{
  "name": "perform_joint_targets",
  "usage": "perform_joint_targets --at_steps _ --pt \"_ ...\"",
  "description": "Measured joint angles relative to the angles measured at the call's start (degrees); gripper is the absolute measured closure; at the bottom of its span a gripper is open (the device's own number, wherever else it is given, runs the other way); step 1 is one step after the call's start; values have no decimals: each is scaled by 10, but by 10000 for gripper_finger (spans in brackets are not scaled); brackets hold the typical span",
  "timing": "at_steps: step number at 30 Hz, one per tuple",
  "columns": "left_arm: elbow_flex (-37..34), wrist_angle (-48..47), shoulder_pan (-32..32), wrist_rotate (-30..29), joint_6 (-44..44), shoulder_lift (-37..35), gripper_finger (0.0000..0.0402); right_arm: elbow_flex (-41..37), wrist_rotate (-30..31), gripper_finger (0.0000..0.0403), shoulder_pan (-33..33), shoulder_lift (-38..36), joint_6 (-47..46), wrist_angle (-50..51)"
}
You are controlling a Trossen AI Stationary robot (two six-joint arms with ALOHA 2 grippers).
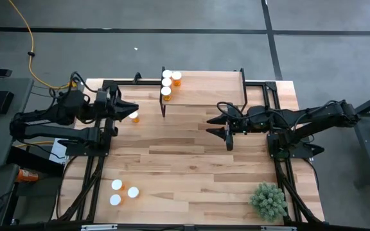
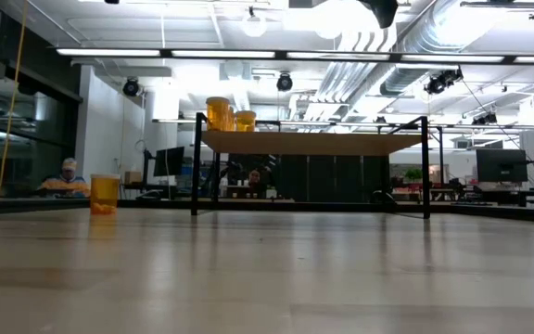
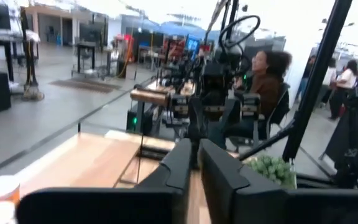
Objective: Pick and place medicine bottles onto shelf by color
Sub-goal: Put the orange pill bottle on the shelf aligned with the other orange pill bottle
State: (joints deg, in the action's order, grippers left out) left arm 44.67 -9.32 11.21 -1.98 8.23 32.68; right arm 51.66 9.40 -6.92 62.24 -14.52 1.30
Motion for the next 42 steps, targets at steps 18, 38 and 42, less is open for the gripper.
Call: perform_joint_targets --at_steps 18,38,42 --pt "148 -408 16 -60 41 147 88 0 0 240 0 0 -36 27" --pt "74 -533 299 -47 31 402 60 0 1 240 2 0 -48 52" --pt "74 -502 326 -41 25 432 60 0 1 240 2 0 -47 53"
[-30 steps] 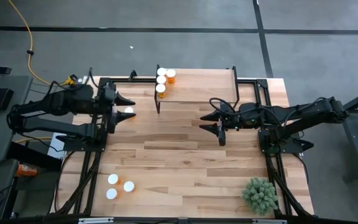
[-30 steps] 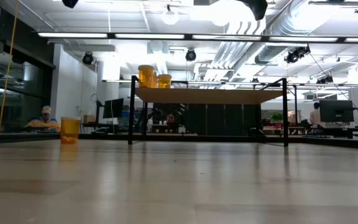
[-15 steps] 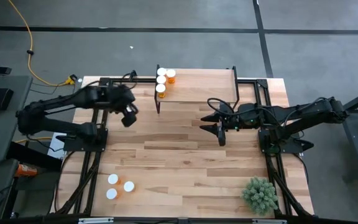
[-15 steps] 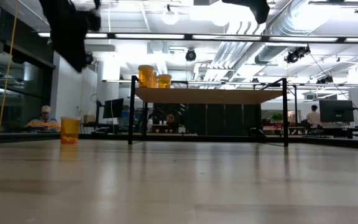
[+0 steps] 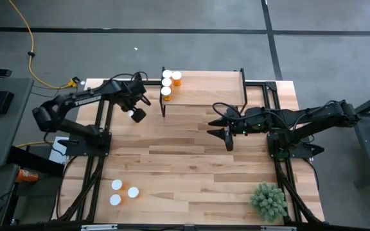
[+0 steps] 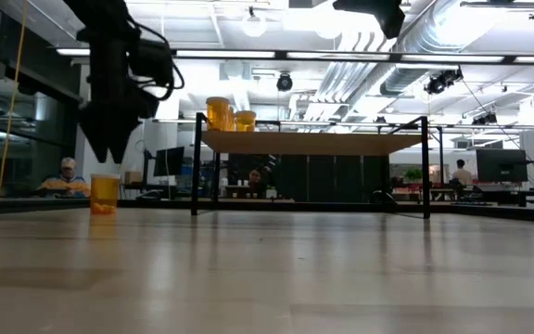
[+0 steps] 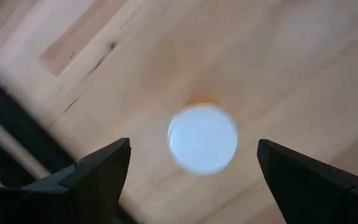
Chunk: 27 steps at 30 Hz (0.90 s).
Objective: Pick and place medicine bottles onto shelf by color
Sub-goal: Put the orange pill bottle on the shelf aligned with the other orange pill bottle
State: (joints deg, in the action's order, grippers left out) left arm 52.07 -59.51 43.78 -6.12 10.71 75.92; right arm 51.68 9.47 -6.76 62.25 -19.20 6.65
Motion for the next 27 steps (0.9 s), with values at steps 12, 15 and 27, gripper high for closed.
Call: perform_joint_targets --at_steps 12,15,27 --pt "0 15 24 35 6 60 60 0 0 240 0 0 -3 8" --pt "0 7 23 49 6 72 60 0 0 240 0 0 -3 13" --pt "0 32 23 35 7 108 75 0 15 240 0 0 -3 13"
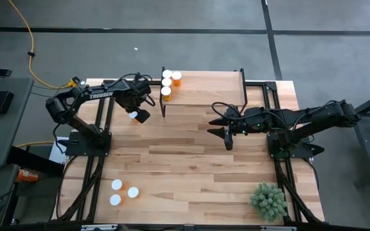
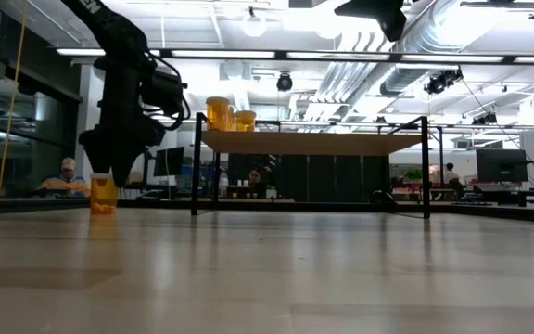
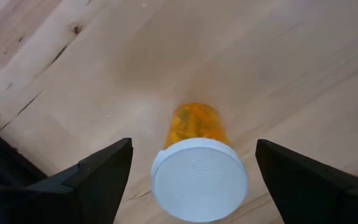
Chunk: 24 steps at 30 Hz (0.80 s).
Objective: Pick and place medicine bottles onto shelf by color
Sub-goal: Put the orange pill bottle on the shelf aligned with the other orange pill bottle
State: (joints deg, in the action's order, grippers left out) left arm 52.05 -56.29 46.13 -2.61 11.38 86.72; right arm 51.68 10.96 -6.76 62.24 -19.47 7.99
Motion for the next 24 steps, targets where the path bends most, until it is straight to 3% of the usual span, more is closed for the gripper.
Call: perform_joint_targets --at_steps 16,24 --pt "0 -11 0 5 4 0 196 0 1 240 0 0 0 0" --pt "8 -37 0 11 -1 -6 200 0 1 240 0 0 0 0"
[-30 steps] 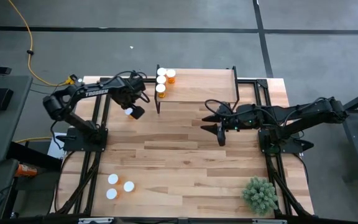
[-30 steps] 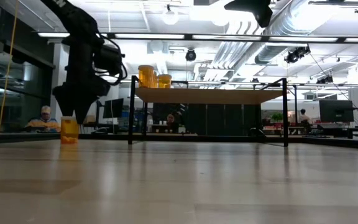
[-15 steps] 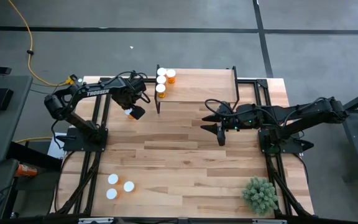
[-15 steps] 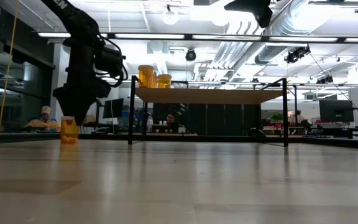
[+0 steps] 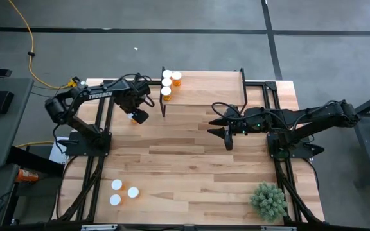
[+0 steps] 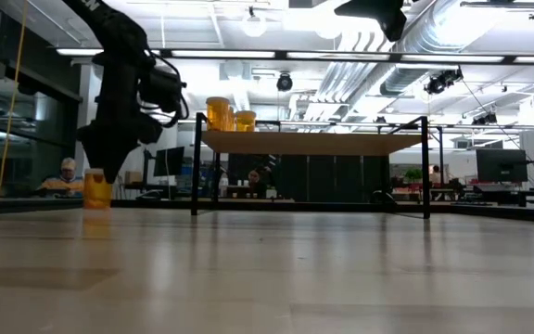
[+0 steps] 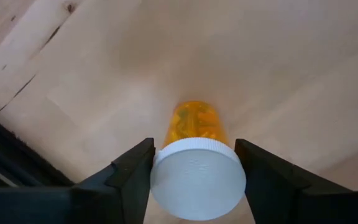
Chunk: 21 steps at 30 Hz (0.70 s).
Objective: Pick and place medicine bottles onto shelf by color
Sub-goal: Put the orange pill bottle on the shelf aligned with the other orange pill bottle
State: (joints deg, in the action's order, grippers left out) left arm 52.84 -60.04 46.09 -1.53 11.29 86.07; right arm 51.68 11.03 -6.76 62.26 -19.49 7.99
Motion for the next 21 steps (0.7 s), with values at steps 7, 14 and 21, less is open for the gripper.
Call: perform_joint_targets --at_steps 7,14,21 --pt "56 -49 0 23 -10 -52 200 0 0 240 0 0 3 0" --pt "128 -128 -15 30 -10 -100 201 0 0 240 0 0 4 0" --pt "238 -206 -93 31 -1 -110 201 0 0 240 0 0 5 3"
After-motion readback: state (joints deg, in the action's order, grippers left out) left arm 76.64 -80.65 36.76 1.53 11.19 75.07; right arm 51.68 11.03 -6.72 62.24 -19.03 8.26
